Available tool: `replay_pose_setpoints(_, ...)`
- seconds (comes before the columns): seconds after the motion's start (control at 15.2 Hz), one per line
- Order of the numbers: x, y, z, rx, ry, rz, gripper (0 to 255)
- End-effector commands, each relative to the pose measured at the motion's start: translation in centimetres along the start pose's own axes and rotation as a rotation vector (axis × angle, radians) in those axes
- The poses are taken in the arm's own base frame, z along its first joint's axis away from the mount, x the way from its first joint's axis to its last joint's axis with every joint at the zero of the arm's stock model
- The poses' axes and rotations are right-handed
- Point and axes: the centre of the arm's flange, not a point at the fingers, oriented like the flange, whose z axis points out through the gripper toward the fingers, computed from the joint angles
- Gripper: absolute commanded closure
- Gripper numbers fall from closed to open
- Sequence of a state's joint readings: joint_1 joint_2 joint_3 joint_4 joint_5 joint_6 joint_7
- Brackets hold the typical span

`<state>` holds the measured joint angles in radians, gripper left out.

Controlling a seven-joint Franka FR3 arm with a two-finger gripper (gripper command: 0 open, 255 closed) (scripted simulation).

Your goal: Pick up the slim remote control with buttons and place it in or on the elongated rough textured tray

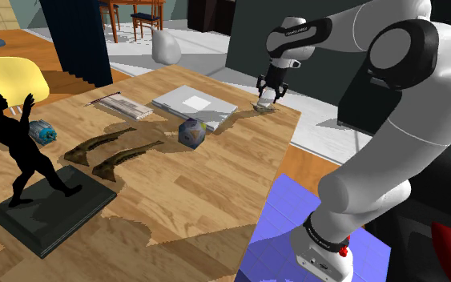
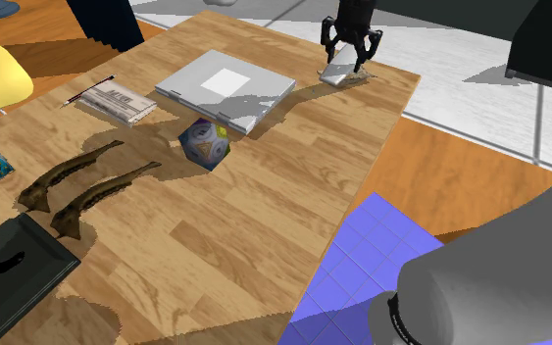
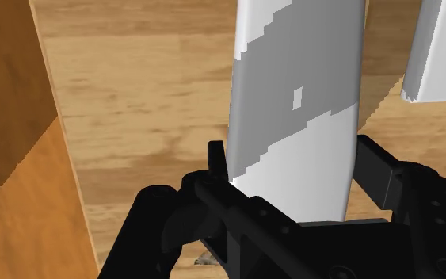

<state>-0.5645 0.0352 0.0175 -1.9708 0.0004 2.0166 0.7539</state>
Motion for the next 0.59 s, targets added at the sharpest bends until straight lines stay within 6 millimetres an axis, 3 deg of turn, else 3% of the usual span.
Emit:
replay_pose_setpoints(0.0,2.8,-0.4,0.2,0.0,0.001,-0.001,255)
replay_pose_setpoints(0.4,10.5,-1.7,0.3,0.0,0.001,-0.001,255)
replay_pose_setpoints(0.53,10.5,-1.7,1.3,0.0,0.001,-0.001,255)
